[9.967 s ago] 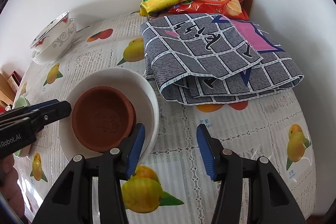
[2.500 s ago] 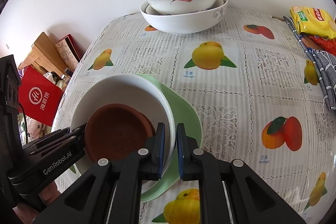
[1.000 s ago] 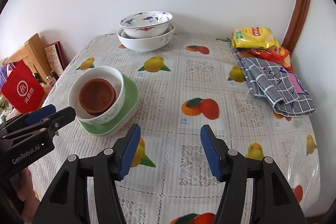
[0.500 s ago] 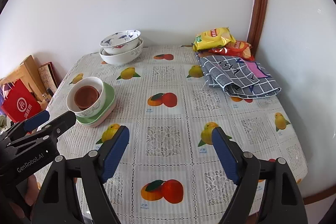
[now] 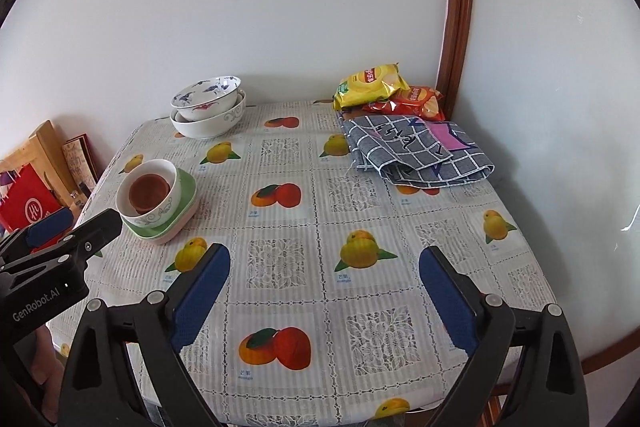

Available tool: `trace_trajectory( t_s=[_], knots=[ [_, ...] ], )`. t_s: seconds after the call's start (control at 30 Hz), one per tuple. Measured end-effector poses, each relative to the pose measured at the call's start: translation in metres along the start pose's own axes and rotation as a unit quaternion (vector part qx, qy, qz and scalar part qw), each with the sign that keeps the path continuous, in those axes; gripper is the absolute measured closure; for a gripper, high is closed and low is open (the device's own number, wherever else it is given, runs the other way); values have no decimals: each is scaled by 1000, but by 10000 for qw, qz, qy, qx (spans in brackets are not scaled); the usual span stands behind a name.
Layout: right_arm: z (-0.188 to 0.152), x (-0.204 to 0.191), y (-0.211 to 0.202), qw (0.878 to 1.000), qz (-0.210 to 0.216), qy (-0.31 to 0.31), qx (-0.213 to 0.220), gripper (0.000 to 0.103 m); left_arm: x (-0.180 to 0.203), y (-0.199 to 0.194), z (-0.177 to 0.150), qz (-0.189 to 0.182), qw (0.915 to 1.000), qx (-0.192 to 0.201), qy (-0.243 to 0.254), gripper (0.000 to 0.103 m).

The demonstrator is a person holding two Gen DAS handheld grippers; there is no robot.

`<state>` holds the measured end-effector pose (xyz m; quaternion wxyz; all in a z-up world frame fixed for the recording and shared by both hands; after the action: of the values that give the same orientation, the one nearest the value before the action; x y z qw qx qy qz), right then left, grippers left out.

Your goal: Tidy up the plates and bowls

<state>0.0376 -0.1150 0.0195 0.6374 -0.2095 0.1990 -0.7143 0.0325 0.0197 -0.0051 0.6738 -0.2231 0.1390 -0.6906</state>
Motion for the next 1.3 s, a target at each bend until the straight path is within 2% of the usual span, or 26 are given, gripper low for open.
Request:
trace_trajectory(
  t_s=[1.3],
  knots=[
    [-11,4,-13,9999,-99,84,-11,8,14,-4,-8,-27,9999,-51,143,14]
  ],
)
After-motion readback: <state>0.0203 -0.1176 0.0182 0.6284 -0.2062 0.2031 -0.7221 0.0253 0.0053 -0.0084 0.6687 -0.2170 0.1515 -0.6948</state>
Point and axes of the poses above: each gripper's, at about its wrist camera, not at the fingertips, and y roughly the way its jaws point, x to its right, z to its top, the point moved 3 cm from there along y, roughly the way its jaws point, and after that the axes turned 12 degrees about x, right-handed, at the moved point
